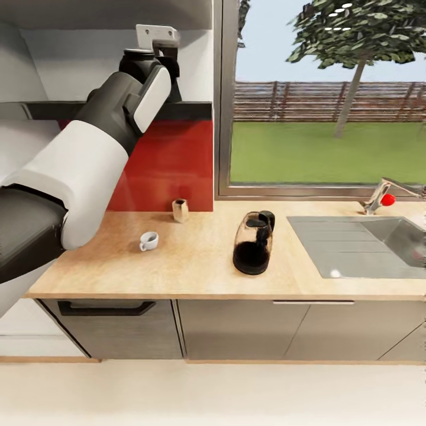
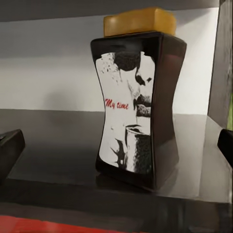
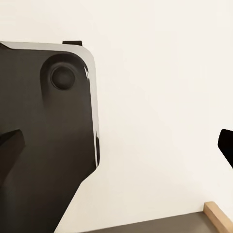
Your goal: Set up a coffee station on the kitchen countertop: keep the coffee maker on the countertop, move the bottle of coffee from the kitchen shelf to the counter next to the coffee maker, place a paper coffee filter on top of the coffee maker, put the saucer next to the coffee maker with the coffee cup on the saucer, and place the electric kettle next to the coffee maker.
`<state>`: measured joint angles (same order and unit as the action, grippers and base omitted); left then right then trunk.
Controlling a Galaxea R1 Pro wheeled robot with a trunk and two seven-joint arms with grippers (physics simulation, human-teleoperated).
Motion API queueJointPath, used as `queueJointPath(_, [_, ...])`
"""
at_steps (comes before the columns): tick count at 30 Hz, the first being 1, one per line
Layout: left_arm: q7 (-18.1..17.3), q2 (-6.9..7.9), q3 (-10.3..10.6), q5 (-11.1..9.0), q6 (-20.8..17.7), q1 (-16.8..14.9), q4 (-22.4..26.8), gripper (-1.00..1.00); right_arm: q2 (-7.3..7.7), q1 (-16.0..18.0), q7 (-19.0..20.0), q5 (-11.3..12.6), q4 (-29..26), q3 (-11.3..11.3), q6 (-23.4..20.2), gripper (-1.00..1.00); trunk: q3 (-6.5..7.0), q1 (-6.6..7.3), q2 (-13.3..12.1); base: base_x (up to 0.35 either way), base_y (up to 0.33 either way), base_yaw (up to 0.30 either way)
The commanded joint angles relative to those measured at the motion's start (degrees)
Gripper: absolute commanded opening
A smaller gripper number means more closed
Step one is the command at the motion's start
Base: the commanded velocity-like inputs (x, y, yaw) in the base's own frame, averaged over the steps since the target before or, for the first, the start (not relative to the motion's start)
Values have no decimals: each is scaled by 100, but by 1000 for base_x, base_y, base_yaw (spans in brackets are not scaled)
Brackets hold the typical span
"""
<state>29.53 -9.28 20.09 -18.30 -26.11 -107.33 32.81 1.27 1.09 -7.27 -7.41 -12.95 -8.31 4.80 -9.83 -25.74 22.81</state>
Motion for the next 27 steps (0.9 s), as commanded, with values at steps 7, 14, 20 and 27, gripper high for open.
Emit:
queueJointPath(7, [53, 27, 39, -60, -13, -8, 6, 100, -4, 6, -5, -59, 9, -48, 21, 100, -11, -5, 11, 36, 0, -37])
queueJointPath(14, [53, 30, 39, -60, -9, -8, 6, 100, -4, 6, -3, -59, 11, -48, 19, 100, -11, -5, 11, 131, 15, -2])
queueJointPath(20, [53, 31, 47, -51, -8, -8, 6, 100, -4, 6, -2, -59, 20, -48, 20, 100, -11, -5, 11, 58, 14, 0])
queueJointPath(27, [53, 31, 48, -51, 10, -8, 11, 100, -4, 6, -4, -55, 20, -48, 21, 100, -11, -5, 11, 68, 1, 0])
